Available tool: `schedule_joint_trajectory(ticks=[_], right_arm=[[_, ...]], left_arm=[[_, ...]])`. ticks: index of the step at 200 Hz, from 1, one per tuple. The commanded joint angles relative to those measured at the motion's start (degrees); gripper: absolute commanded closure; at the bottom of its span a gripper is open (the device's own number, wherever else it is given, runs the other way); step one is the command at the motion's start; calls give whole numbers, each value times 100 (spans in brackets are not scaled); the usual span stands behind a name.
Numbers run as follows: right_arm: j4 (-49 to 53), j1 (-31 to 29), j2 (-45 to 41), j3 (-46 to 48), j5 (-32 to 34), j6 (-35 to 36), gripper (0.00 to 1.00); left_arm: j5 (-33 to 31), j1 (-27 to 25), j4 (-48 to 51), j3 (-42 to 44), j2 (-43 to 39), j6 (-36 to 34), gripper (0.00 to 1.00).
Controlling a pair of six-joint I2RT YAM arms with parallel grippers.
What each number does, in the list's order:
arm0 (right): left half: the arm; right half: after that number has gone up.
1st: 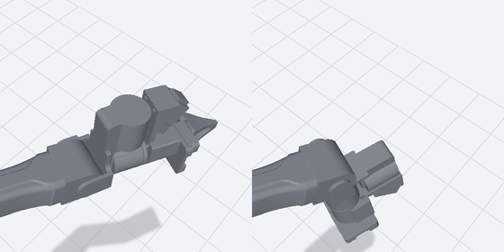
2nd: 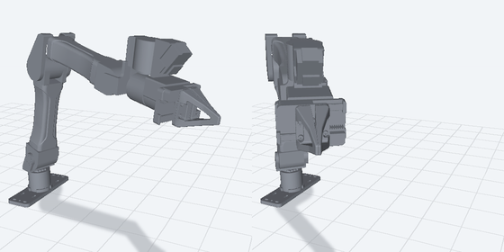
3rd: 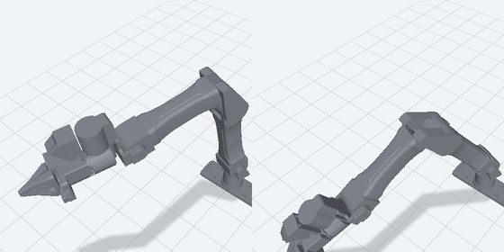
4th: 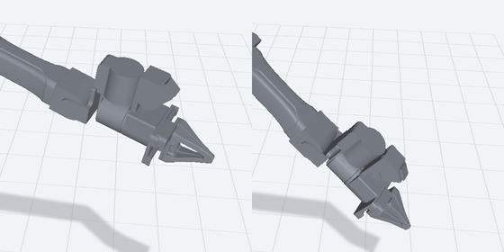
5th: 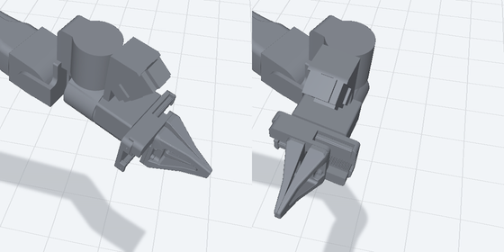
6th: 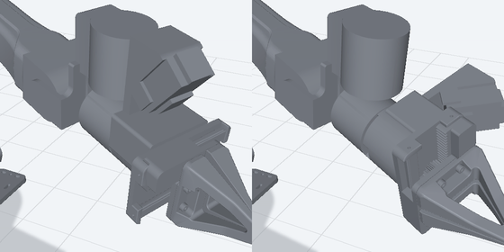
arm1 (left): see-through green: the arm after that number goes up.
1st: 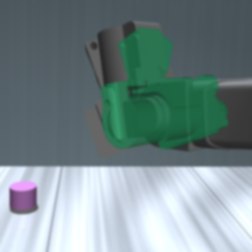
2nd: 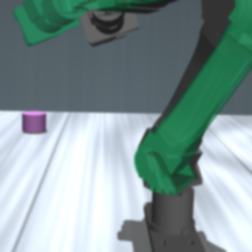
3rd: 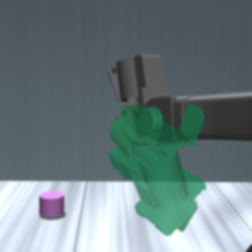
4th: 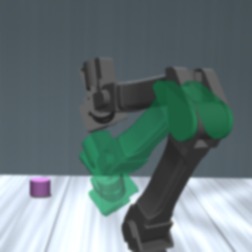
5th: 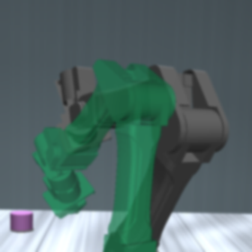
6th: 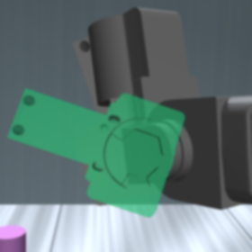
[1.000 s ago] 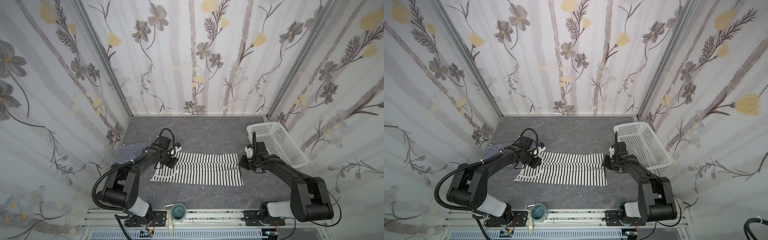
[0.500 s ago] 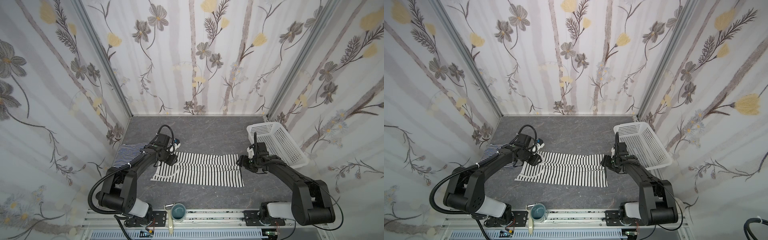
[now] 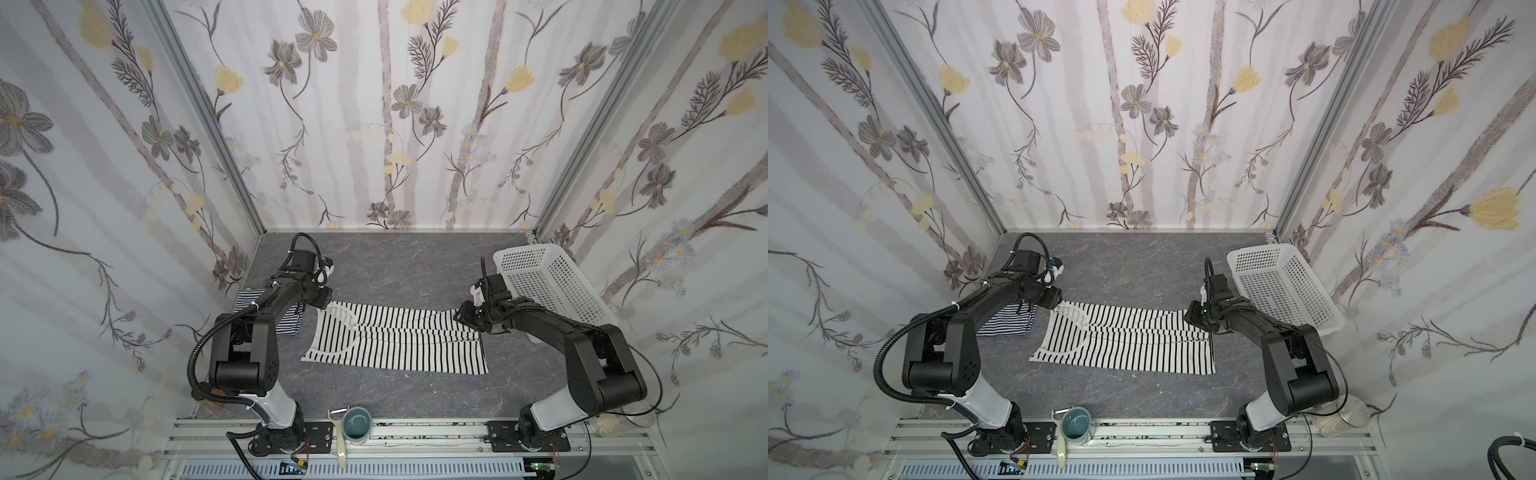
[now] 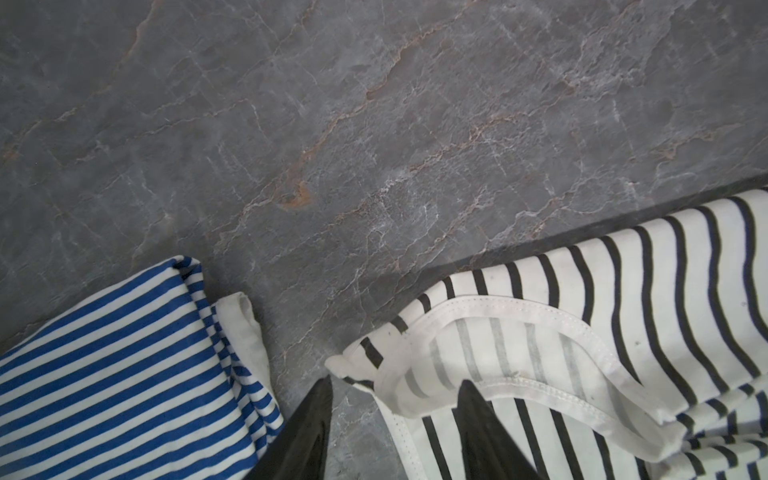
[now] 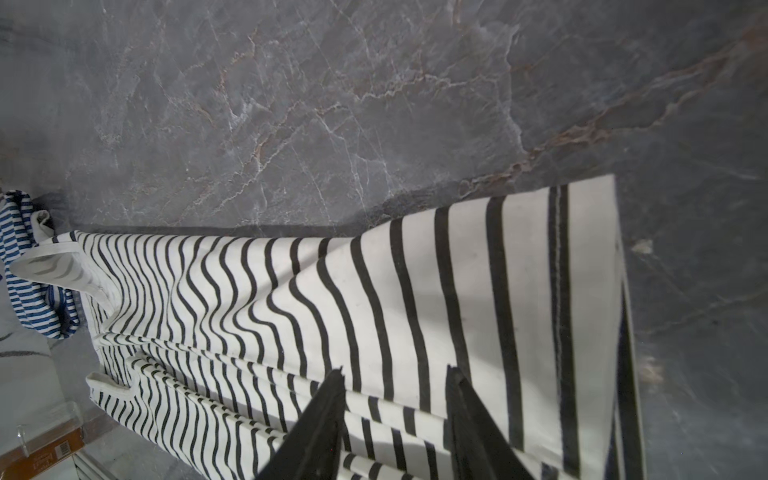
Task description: Fold and stack the tank tops
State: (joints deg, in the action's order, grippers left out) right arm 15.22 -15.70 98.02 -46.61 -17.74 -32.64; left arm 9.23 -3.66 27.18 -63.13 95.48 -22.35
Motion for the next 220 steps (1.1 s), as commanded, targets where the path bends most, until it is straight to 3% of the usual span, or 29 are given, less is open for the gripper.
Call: schedule_joint_trajectory(ticks=[1,79,87,100,114,181,220], right_arm=[[-369,-37,112,48,4,-190,58],[-591,-36,174,299,-50,-268,72],[-584,-36,174,301,-38,-262,73],[-573,-37,157,297,-26,-257,74],[-554,-34,154,486,-2,-245,75],[-512,-37,94,646,0,-247,80],[-422,-29,-133,750,-4,-179,80]], left_arm=[[-185,23,-51,-56,84,-127,50],[-360,23,-212,183,205,-182,59],[-386,23,-222,207,208,-182,65],[-383,23,-231,247,186,-191,88],[-321,23,-231,308,83,-173,97],[-233,23,-279,1037,-1063,-147,100],[-541,41,-539,1396,-1214,-156,100]])
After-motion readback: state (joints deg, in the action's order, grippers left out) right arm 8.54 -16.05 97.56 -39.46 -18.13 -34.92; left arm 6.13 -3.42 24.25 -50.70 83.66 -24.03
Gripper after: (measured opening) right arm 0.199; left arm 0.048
